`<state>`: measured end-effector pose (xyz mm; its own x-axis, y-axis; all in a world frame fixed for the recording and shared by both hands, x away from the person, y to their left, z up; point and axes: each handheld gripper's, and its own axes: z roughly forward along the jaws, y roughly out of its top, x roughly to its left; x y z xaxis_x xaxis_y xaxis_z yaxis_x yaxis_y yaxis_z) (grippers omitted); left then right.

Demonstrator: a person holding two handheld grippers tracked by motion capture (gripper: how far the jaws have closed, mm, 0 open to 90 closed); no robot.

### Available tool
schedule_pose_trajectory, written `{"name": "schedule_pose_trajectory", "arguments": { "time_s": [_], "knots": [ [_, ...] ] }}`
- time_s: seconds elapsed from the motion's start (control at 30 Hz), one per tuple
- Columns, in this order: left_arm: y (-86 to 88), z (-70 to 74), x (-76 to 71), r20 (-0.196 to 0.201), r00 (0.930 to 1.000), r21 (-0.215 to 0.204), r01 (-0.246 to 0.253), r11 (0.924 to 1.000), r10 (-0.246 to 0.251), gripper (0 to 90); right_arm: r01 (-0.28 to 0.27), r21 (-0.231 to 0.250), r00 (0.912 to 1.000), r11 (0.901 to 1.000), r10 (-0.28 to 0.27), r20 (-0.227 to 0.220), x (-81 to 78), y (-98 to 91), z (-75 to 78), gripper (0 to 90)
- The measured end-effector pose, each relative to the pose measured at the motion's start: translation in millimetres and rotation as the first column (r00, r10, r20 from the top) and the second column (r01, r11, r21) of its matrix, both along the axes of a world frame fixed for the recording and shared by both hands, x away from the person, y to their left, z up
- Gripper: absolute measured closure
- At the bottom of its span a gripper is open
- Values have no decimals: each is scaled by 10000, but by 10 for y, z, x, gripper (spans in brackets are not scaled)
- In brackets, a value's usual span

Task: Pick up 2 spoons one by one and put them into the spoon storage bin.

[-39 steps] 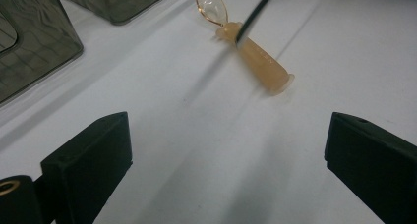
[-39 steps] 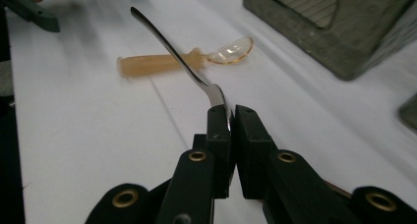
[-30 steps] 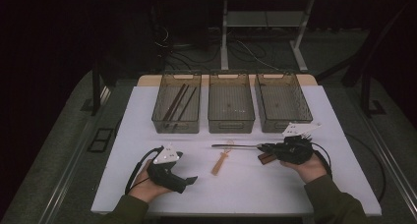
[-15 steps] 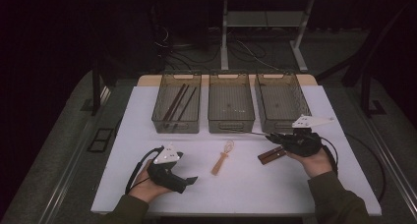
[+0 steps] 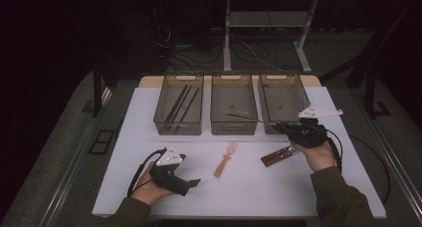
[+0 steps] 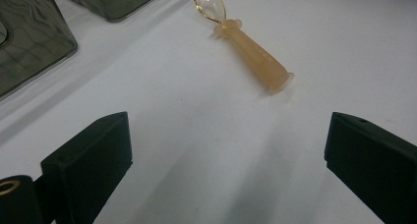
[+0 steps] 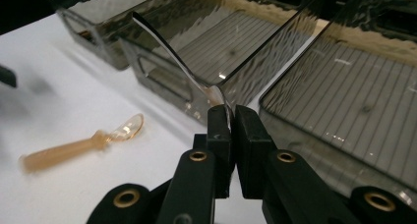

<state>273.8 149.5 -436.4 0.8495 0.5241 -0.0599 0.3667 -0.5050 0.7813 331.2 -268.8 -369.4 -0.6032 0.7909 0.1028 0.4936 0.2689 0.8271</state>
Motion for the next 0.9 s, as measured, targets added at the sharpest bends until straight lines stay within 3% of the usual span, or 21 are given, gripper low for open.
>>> {"name": "schedule_pose_trajectory", "arguments": {
  "time_s": [0.07,0.5,0.9],
  "knots": [
    [-19,-10,-11,-63,9998,-291,-206,9994,204,27,191,-91,9998,9998,-191,56,54,20,10,852],
    [-22,-1,-20,-32,9999,-262,-155,9995,155,27,1164,-454,9928,9922,-1176,-231,492,302,38,852],
    [-34,-2,-31,-9,9997,-358,-244,9991,244,27,1559,-848,9858,9841,-1604,-501,874,632,10,851]
  ]
}}
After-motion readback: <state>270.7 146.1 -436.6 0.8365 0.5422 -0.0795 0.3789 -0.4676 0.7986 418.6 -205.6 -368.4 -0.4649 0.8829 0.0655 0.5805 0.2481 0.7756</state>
